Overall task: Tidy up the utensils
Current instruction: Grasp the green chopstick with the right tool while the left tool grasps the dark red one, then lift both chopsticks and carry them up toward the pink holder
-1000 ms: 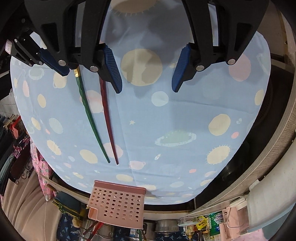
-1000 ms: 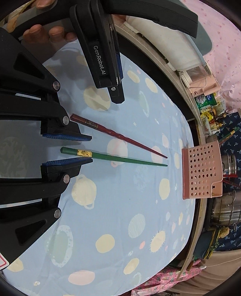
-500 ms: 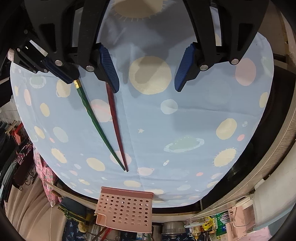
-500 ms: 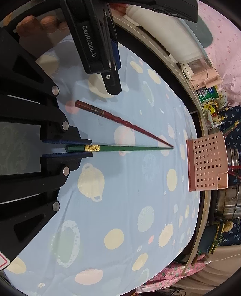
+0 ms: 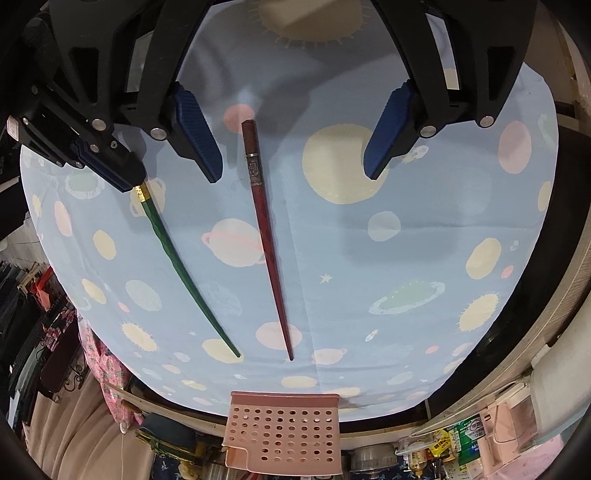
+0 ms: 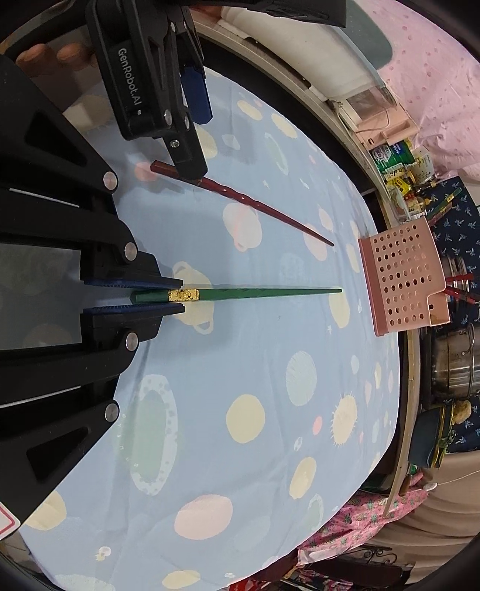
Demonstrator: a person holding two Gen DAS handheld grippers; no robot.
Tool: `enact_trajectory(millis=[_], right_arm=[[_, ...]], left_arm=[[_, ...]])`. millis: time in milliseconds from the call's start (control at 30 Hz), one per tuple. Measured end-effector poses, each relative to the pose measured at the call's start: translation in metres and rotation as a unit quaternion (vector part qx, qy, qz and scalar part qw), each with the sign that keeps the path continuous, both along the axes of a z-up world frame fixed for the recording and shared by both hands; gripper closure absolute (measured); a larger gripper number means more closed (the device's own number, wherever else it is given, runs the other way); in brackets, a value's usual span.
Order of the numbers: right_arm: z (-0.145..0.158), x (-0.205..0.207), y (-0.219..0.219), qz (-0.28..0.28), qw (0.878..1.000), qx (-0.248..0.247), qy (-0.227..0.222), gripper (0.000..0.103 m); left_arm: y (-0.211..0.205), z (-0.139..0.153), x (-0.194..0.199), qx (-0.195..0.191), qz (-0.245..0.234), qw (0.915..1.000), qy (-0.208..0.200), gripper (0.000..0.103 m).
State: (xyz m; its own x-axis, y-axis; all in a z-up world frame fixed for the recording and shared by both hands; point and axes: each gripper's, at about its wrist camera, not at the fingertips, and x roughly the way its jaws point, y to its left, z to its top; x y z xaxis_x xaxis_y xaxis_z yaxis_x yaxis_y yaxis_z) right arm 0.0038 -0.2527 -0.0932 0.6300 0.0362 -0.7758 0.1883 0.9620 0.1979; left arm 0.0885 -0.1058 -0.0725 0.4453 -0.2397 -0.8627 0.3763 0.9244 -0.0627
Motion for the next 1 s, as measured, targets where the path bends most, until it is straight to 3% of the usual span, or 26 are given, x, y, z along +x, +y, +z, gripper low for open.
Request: enact_trajectory(millis=[200,433,600,767,1000], right_arm=[[0.0000,0.0000,0.0002,0.000,1.000,0.000,0.000,0.096],[0.0000,-0.0001,0.0003,0.000,1.000,0.000,0.000,0.096],[0.0001,-0.0001,0.0004,0.000,1.000,0.000,0.000,0.096],[0.0000,0.0000,0.0001,0.000,1.000,0.000,0.000,0.096],[0.0002,-0.0001,0.0008,0.002,1.000,0.001,0.001,0.096]], left_arm=[[-0.0008,-0.0075,0.0011,0.002,0.003,1.0000,0.007,0.028],[-0.0033,-0.0114,-0.0015,0.011,-0.006,0.9999,0.001,0.036],[-0.0007,-0.0092,-0.0012,0.011,-0.003,0.9999,-0.003,0.057],[0.0019,-0.0071,0.0009,0.003,-0.005,1.0000,0.004,0.092],[0.0021,-0.0065,0.0006,-0.003,-0.007,0.9999,0.013,0.096]])
